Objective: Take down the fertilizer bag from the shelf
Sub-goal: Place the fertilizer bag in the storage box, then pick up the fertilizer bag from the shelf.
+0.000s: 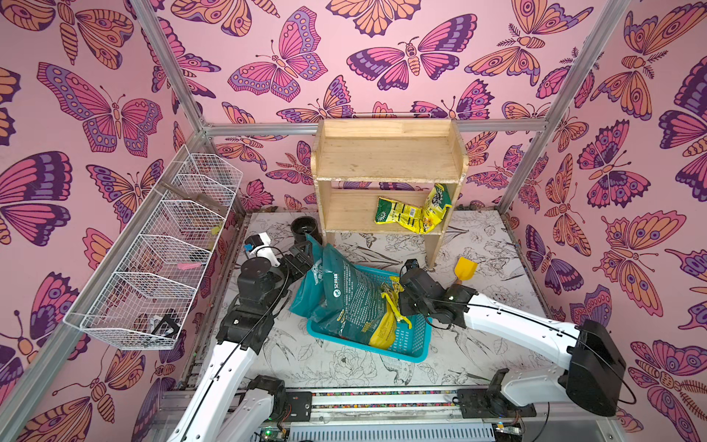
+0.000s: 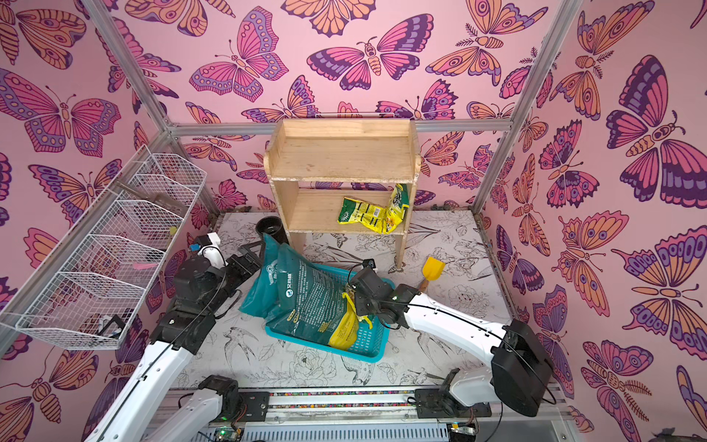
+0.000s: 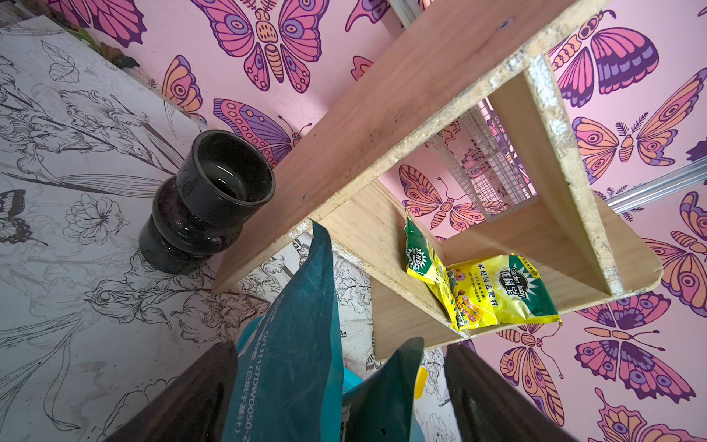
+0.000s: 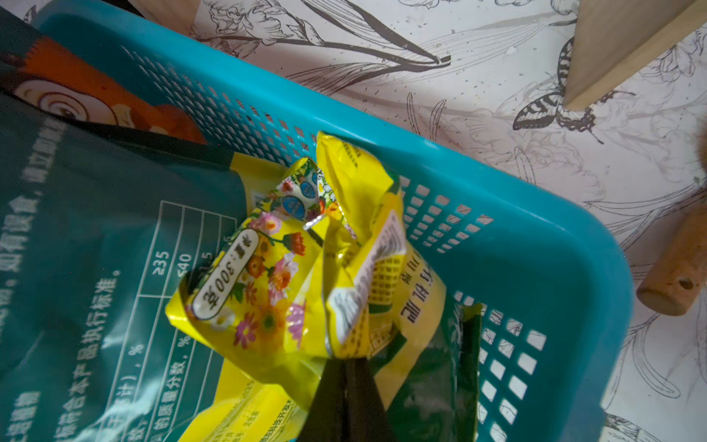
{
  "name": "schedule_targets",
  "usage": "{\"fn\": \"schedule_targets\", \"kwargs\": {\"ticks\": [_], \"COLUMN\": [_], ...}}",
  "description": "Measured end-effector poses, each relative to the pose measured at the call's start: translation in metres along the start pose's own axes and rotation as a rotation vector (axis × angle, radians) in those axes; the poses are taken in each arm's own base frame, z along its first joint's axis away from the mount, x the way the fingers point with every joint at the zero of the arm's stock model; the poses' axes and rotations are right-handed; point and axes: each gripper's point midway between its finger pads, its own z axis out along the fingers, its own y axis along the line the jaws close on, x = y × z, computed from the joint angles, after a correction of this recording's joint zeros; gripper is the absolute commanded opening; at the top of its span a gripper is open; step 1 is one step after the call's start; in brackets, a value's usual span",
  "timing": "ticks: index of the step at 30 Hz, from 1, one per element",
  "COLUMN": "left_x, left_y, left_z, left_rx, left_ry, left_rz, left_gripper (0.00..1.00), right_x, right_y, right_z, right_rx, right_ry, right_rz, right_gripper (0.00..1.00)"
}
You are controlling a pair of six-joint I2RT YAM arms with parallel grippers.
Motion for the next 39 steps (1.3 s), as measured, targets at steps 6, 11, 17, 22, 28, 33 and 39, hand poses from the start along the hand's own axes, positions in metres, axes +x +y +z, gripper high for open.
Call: {"fn": "schedule_targets", "kwargs": {"ticks": [6,11,17,22,28,33,39], "left_x": [0.000,0.000,0.000,0.000,0.000,0.000,0.001], "left_y": [0.000,0.000,0.000,0.000,0.000,0.000,0.000], "left_z": [-0.002,-0.002,-0.002,-0.002,-0.002,-0.002,-0.001], "left_rx": [0.004,0.004,0.004,0.004,0.003,0.003,0.001], "left_ry": [-0.004,-0.004,-0.004,-0.004,-0.004,-0.003,-0.002], "left_rz": [0.001,0.001,0.001,0.001,0.002,0.002,0.002], "left_gripper": [0.91,0.91,0.91,0.92,0.92,0.92,0.92], "right_x": [-0.015,-0.070,-0.119,-0.139,-0.152,-0.175,-0.195], "right_y": [0.006,0.024,0.036,0.035,0.029,0.014,-0.002], "right_z": [-0.014,-0.049,-0.079,-0.059,-0.030,-0.014,-0.011], "right_rx": [-0.006,-0.033,-0.023,0.056,0.128,0.182,0.215], "right_ry": [-0.045,-0.188,-0.314,-0.311,-0.276,-0.273,-0.314], "right_rz": [-0.055,-0.116,-0.199,-0.271,-0.363,-0.414,-0.443], "right_gripper": [0.48,0.54,0.81,0.85,0.84,0.81,0.78]}}
